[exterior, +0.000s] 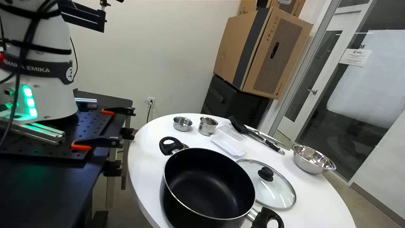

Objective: Pick up the lid and close the pot

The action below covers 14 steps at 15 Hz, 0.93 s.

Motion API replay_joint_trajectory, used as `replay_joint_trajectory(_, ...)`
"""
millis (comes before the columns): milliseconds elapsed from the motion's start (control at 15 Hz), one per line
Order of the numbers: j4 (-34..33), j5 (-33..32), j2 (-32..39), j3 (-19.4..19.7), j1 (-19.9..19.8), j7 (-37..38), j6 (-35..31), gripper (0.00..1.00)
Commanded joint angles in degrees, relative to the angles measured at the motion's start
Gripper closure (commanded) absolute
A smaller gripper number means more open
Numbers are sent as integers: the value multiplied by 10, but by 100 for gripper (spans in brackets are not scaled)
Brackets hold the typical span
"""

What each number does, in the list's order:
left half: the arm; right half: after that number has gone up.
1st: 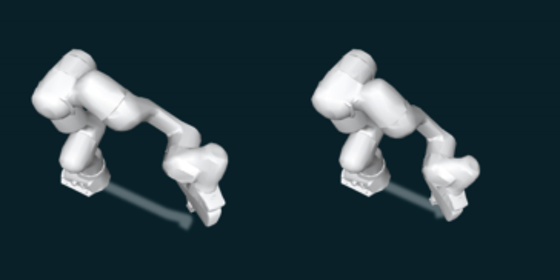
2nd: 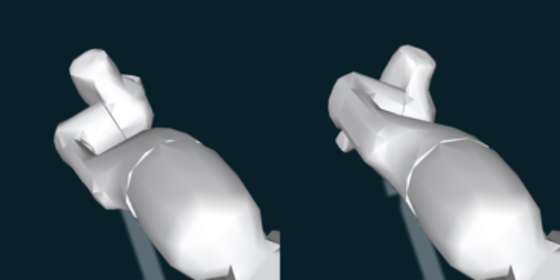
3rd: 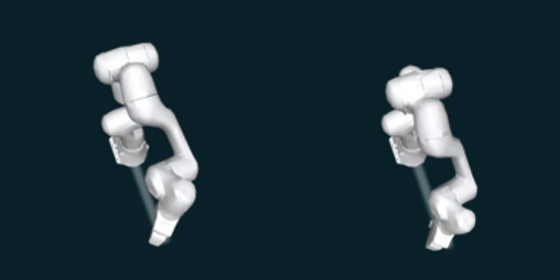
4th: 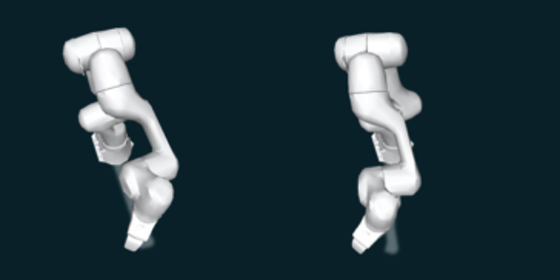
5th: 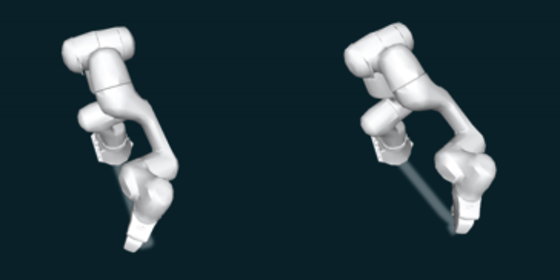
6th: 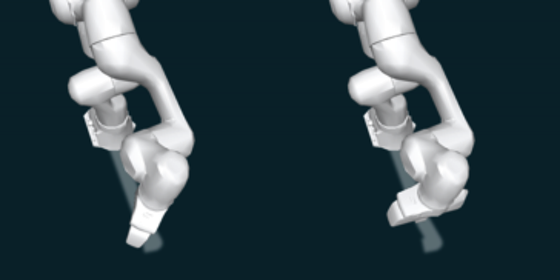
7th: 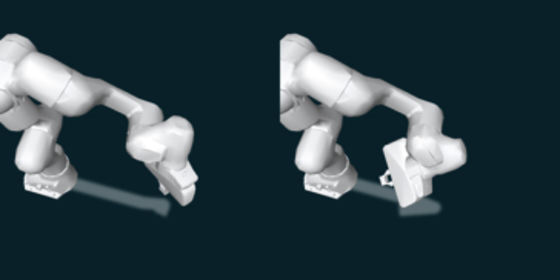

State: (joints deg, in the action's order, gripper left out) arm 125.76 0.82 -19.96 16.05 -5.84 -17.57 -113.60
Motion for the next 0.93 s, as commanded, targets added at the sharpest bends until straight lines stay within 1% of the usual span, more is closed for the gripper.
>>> replay_joint_trajectory(0,-1,3,1,-8,-9,-3,1,0)
replay_joint_trajectory(67,-1,10,13,-12,-6,9,-22,0)
replay_joint_trajectory(133,-2,12,20,-16,-5,18,-30,0)
replay_joint_trajectory(267,-3,4,51,-31,-5,54,-59,0)
replay_joint_trajectory(400,-7,-7,91,-48,-10,112,-93,0)
replay_joint_trajectory(467,-17,-15,100,-56,-14,150,-75,0)
replay_joint_trajectory(533,0,1,71,-46,-10,95,-73,0)
replay_joint_trajectory(667,-5,-3,96,-55,-11,129,-76,0)
replay_joint_trajectory(867,-8,-4,100,-56,-14,137,-76,0)
